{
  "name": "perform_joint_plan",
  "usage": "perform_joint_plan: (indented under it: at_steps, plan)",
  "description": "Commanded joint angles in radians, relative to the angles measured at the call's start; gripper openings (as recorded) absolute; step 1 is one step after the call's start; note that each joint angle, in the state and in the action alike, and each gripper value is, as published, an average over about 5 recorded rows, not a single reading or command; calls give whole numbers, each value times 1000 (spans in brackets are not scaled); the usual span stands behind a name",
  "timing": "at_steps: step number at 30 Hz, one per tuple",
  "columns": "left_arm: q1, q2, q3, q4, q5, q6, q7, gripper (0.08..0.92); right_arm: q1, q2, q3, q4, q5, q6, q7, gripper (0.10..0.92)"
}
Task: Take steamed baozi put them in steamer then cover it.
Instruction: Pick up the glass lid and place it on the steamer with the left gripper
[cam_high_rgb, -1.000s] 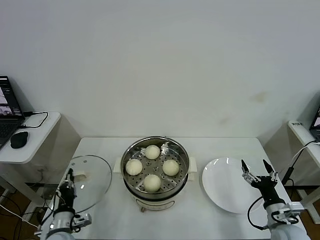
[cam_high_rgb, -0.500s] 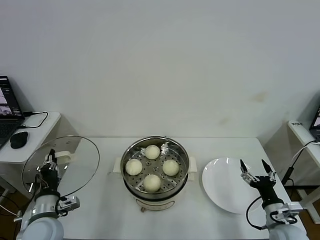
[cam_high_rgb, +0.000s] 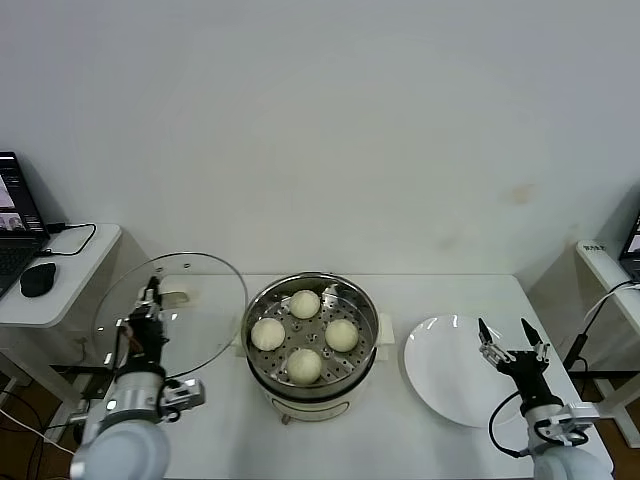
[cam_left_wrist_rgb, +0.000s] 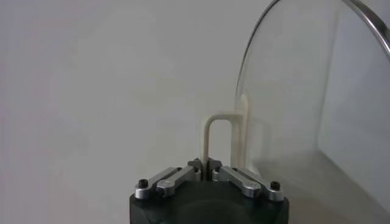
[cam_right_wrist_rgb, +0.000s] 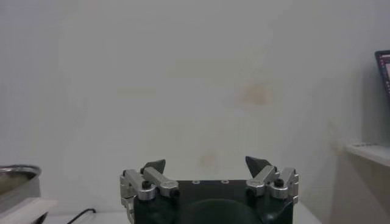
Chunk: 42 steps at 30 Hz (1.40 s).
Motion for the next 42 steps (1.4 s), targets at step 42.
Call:
perform_joint_plan:
  at_steps: [42]
  plan:
    - [-187, -316, 513, 263, 286, 91, 51, 133, 20, 48, 17, -55, -63, 2, -5, 823]
